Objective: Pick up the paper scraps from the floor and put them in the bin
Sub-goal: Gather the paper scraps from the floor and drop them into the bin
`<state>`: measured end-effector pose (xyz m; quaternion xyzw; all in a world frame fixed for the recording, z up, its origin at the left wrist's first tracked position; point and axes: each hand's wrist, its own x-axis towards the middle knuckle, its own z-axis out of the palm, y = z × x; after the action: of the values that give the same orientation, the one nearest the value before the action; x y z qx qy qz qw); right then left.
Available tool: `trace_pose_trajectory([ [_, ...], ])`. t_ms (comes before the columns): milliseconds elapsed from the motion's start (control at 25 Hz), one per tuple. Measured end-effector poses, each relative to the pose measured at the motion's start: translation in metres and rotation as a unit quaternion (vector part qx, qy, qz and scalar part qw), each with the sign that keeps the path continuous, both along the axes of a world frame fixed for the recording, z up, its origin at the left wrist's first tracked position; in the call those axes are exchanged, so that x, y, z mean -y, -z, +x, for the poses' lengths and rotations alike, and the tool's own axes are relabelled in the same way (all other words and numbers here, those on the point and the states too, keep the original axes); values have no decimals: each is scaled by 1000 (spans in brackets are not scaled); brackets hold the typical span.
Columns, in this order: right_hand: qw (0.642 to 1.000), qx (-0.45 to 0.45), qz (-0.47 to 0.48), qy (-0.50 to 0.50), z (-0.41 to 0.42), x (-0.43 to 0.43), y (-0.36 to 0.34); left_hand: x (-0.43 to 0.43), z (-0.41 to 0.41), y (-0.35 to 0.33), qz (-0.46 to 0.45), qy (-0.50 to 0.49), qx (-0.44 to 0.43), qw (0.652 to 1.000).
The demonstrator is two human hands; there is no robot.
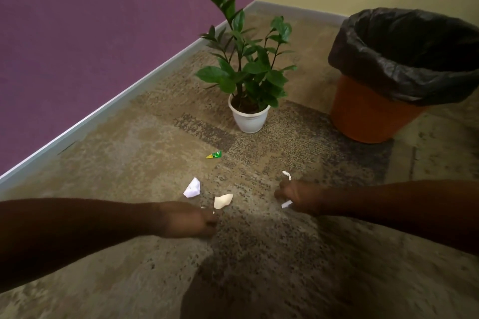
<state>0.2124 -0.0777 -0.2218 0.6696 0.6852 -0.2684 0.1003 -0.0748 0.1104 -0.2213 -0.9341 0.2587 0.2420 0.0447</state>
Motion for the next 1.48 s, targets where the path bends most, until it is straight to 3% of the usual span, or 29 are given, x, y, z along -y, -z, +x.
trace_pose_trajectory([
  [80,994,-21,84,66,8,-6,-4,-9,15,-12,-58,-126,63,988],
  [120,987,-23,131,93,14,-9,-6,-16,21,-20,-101,-213,98,967],
  [200,977,-22,168,132,23,-16,-8,-28,29,-32,-193,-372,162,893],
  [280,978,-33,146,145,30,-21,-4,-40,32,-34,-261,-490,216,803],
  [360,981,-41,128,142,30,-22,2,-49,28,-29,-289,-559,225,743],
  [440,980,-49,122,148,24,-24,7,-54,22,-23,-248,-579,219,745],
  [560,971,-97,96,194,15,-39,4,-51,14,-11,-152,-554,154,804],
  [640,968,-119,99,199,4,-58,-4,-45,11,-3,-139,-543,101,822],
  [760,959,-110,189,181,-13,-98,-19,-40,11,6,-158,-521,97,833],
  [880,936,-119,237,230,-22,-143,-27,-43,15,7,-172,-538,127,815],
  [1040,944,-102,209,232,-33,-186,-25,-56,38,-2,-242,-578,257,736],
  [1160,946,-111,202,230,-38,-202,-16,-67,57,-8,-317,-610,274,672],
  [1200,950,-110,197,217,-38,-205,-12,-72,62,-9,-335,-609,264,669],
  [1360,980,-68,142,117,-31,-209,-1,-93,78,-10,-297,-608,160,718],
  [1480,981,-59,159,98,-28,-204,1,-96,89,-6,-279,-609,164,724],
])
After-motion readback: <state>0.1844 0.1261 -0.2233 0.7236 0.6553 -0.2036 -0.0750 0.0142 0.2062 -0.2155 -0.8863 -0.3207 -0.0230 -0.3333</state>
